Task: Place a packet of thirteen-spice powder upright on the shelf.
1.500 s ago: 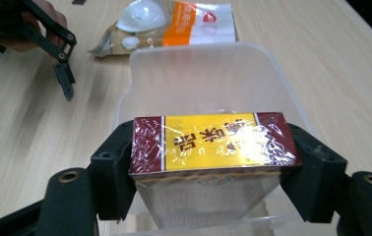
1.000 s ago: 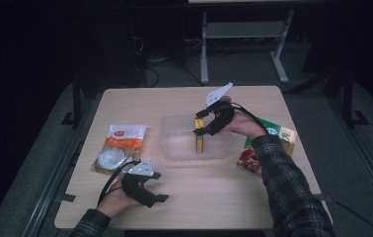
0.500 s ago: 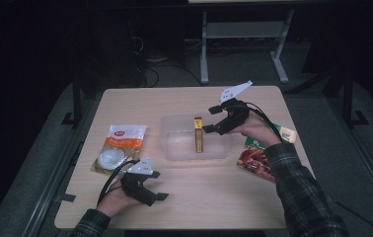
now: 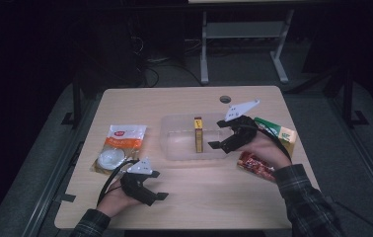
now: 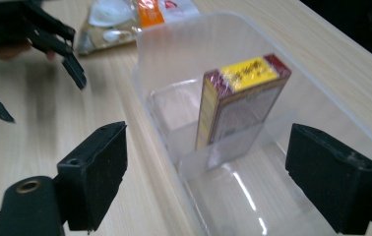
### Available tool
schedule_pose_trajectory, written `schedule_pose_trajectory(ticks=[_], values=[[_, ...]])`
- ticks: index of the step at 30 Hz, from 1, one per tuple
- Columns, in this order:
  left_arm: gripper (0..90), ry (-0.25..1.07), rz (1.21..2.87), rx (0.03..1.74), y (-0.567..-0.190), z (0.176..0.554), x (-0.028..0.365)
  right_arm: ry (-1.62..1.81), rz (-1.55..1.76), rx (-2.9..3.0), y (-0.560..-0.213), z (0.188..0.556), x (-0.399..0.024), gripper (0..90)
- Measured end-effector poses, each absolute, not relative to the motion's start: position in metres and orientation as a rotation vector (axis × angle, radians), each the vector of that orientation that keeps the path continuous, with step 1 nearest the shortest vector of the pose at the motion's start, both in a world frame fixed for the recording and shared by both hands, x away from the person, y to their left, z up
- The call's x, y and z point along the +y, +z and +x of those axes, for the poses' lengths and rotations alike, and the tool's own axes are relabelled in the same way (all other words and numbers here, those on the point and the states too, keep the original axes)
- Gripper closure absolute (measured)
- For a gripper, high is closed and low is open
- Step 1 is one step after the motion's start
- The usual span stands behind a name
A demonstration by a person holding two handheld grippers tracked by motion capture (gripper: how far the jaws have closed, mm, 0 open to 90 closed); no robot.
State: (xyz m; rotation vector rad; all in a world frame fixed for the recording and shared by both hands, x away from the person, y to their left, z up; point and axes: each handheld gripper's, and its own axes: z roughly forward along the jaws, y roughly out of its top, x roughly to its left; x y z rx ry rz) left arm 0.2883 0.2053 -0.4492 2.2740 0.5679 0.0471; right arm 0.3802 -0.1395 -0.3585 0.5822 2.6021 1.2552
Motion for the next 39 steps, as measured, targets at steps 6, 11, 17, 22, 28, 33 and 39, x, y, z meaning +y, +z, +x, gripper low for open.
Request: schedule_pose_trajectory(ticks=[6,11,17,22,28,33,39], values=[[14.7,0.039,2.287,0.553,-0.451,0.289,0.203,1.26,0.646,2.56,-0.373,0.355,-0.147,16.0],[14.8,0.044,2.289,0.552,-0.451,0.288,0.203,1.228,0.725,2.549,-0.386,0.335,-0.166,16.6],[16.1,0.056,2.293,0.545,-0.45,0.287,0.203,1.199,0.785,2.52,-0.394,0.329,-0.189,16.6],[16.0,0.057,2.29,0.552,-0.451,0.287,0.203,1.144,0.876,2.472,-0.405,0.335,-0.214,17.6],[16.1,0.053,2.288,0.561,-0.45,0.287,0.204,1.115,0.996,2.4,-0.418,0.351,-0.244,23.4],[16.0,0.054,2.287,0.562,-0.45,0.287,0.204,1.095,1.06,2.356,-0.421,0.362,-0.258,27.3],[16.0,0.054,2.283,0.564,-0.45,0.287,0.204,1.076,1.136,2.277,-0.425,0.381,-0.276,44.9]])
